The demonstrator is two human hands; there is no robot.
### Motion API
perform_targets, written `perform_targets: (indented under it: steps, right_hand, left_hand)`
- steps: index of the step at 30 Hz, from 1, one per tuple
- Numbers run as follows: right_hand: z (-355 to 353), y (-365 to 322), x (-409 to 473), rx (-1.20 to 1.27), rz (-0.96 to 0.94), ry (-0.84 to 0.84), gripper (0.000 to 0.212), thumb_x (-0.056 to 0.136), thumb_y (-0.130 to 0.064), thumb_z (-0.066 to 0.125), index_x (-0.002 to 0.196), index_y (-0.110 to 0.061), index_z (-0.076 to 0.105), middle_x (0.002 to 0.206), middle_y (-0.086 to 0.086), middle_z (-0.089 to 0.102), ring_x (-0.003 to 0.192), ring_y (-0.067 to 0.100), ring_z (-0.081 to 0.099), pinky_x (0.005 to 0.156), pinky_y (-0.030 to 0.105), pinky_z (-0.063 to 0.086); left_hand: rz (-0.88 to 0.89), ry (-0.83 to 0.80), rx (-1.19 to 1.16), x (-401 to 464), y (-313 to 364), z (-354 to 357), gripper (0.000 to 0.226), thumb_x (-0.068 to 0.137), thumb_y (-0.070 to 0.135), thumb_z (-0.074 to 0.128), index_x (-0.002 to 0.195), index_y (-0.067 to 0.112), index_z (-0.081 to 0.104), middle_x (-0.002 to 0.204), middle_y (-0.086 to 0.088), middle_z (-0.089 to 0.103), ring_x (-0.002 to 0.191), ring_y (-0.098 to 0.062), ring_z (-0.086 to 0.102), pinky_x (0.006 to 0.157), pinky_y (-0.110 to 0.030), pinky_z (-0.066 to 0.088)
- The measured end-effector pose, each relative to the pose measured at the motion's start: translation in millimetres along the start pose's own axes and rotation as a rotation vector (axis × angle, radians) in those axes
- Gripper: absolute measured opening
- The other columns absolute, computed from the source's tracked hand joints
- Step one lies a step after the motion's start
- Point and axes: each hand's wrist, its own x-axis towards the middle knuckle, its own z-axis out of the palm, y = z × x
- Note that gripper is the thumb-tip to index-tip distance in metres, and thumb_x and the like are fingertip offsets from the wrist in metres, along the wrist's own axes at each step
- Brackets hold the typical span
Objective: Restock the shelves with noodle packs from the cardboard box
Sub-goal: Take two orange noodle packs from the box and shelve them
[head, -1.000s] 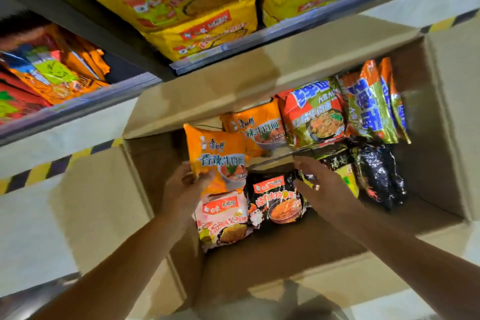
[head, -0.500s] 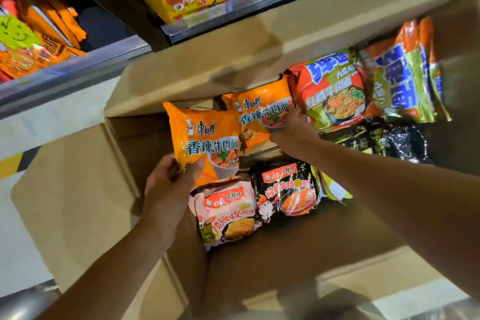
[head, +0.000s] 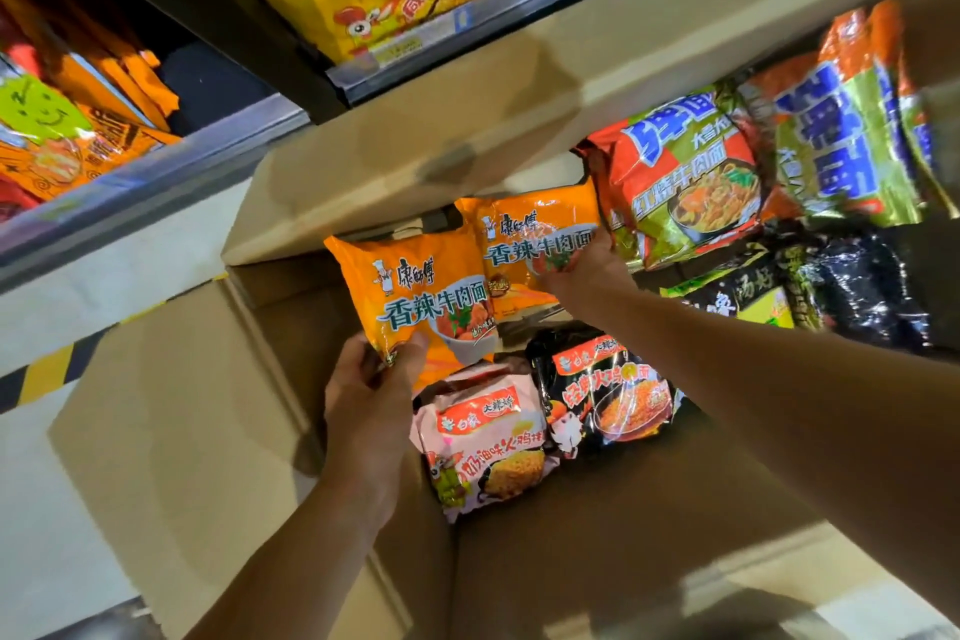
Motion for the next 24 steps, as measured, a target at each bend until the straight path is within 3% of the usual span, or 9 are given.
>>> perform_targets:
  steps: [2, 4, 6, 8, 10, 14, 17, 20, 24]
  right_hand:
    - [6.6, 3.0, 3.6, -0.053, 0.019, 0.055, 0.098, 0.088, -0.057, 0.063, 0.152, -0.003, 0.012, 0.15, 0.024, 0.035, 0.135, 0.043, 0.041, 0.109, 0.049, 0.041]
    - [6.8, 7.2, 3.7, -0.057, 0.03, 0.096, 0.092, 0.083, -0.061, 0.067, 0.144, -0.003, 0.031, 0.139, 0.022, 0.047, 0.127, 0.04, 0.049, 0.103, 0.047, 0.046]
    - [1.9, 11.7, -0.3, 0.025, 0.017, 0.103, 0.059, 0.082, -0.055, 0.072, 0.112, -0.006, 0.056, 0.104, 0.011, 0.063, 0.093, 0.025, 0.063, 0.074, 0.032, 0.055]
    - [-4.8, 14.1, -12.2, 0.069, 0.004, 0.05, 0.038, 0.087, -0.045, 0.071, 0.085, -0.011, 0.056, 0.072, -0.001, 0.055, 0.06, 0.009, 0.052, 0.045, 0.022, 0.038]
    - [-10.8, 15.2, -23.9, 0.095, -0.034, 0.022, 0.035, 0.086, -0.045, 0.071, 0.08, -0.012, 0.06, 0.065, -0.002, 0.055, 0.053, 0.006, 0.049, 0.037, 0.02, 0.033]
    - [-26.3, 9.3, -52.2, 0.132, -0.127, 0.045, 0.031, 0.081, -0.04, 0.076, 0.1, -0.021, 0.062, 0.089, -0.002, 0.064, 0.077, 0.015, 0.059, 0.06, 0.025, 0.046]
    - [-43.9, 5.5, -76.3, 0.185, -0.166, 0.058, 0.042, 0.08, -0.033, 0.078, 0.115, -0.021, 0.058, 0.101, 0.0, 0.067, 0.085, 0.019, 0.064, 0.075, 0.037, 0.057]
    - [-64.6, 5.7, -103.8, 0.187, -0.209, 0.094, 0.041, 0.084, -0.04, 0.073, 0.114, -0.018, 0.056, 0.1, 0.003, 0.067, 0.085, 0.025, 0.066, 0.072, 0.042, 0.058]
    - [-102.2, 5.6, -149.9, 0.313, -0.201, 0.067, 0.033, 0.086, -0.042, 0.071, 0.11, -0.026, 0.056, 0.094, -0.001, 0.07, 0.076, 0.023, 0.072, 0.067, 0.047, 0.061]
  left_hand:
    - [0.0, -0.004, 0.001, 2.2, -2.8, -0.3, 0.024, 0.089, 0.025, 0.072, 0.112, 0.025, 0.067, 0.104, 0.008, 0.076, 0.094, -0.008, 0.073, 0.076, -0.025, 0.055]
    - [0.003, -0.008, 0.005, 4.4, -4.0, -0.5, 0.023, 0.089, 0.026, 0.072, 0.112, 0.025, 0.067, 0.105, 0.007, 0.076, 0.097, -0.01, 0.073, 0.084, -0.031, 0.054]
    - [0.009, -0.011, 0.006, 5.0, -4.7, -0.4, 0.021, 0.09, 0.025, 0.072, 0.11, 0.024, 0.068, 0.103, 0.008, 0.076, 0.097, -0.01, 0.072, 0.086, -0.031, 0.054]
    - [0.009, -0.004, 0.004, 2.9, -5.2, -0.6, 0.019, 0.091, 0.025, 0.071, 0.109, 0.024, 0.067, 0.102, 0.009, 0.076, 0.095, -0.009, 0.073, 0.082, -0.028, 0.054]
    - [-0.001, 0.006, -0.015, -1.1, -2.8, 0.2, 0.019, 0.091, 0.025, 0.071, 0.109, 0.023, 0.067, 0.101, 0.008, 0.076, 0.091, -0.007, 0.073, 0.075, -0.023, 0.053]
    - [-0.01, -0.002, -0.017, -16.8, 7.2, -1.3, 0.025, 0.09, 0.026, 0.071, 0.113, 0.02, 0.065, 0.104, 0.003, 0.076, 0.091, -0.011, 0.074, 0.073, -0.024, 0.054]
    - [0.0, -0.007, -0.001, -33.1, 20.1, -6.5, 0.021, 0.09, 0.024, 0.072, 0.109, 0.019, 0.066, 0.105, -0.001, 0.075, 0.096, -0.017, 0.073, 0.077, -0.031, 0.054]
    - [0.011, -0.021, 0.021, -54.2, 36.5, -14.4, 0.018, 0.089, 0.023, 0.073, 0.105, 0.019, 0.067, 0.101, -0.001, 0.076, 0.09, -0.016, 0.074, 0.075, -0.032, 0.056]
    - [0.062, -0.047, 0.1, -88.0, 68.3, -30.7, 0.021, 0.086, 0.026, 0.077, 0.106, 0.023, 0.07, 0.099, 0.002, 0.077, 0.094, -0.019, 0.073, 0.084, -0.042, 0.058]
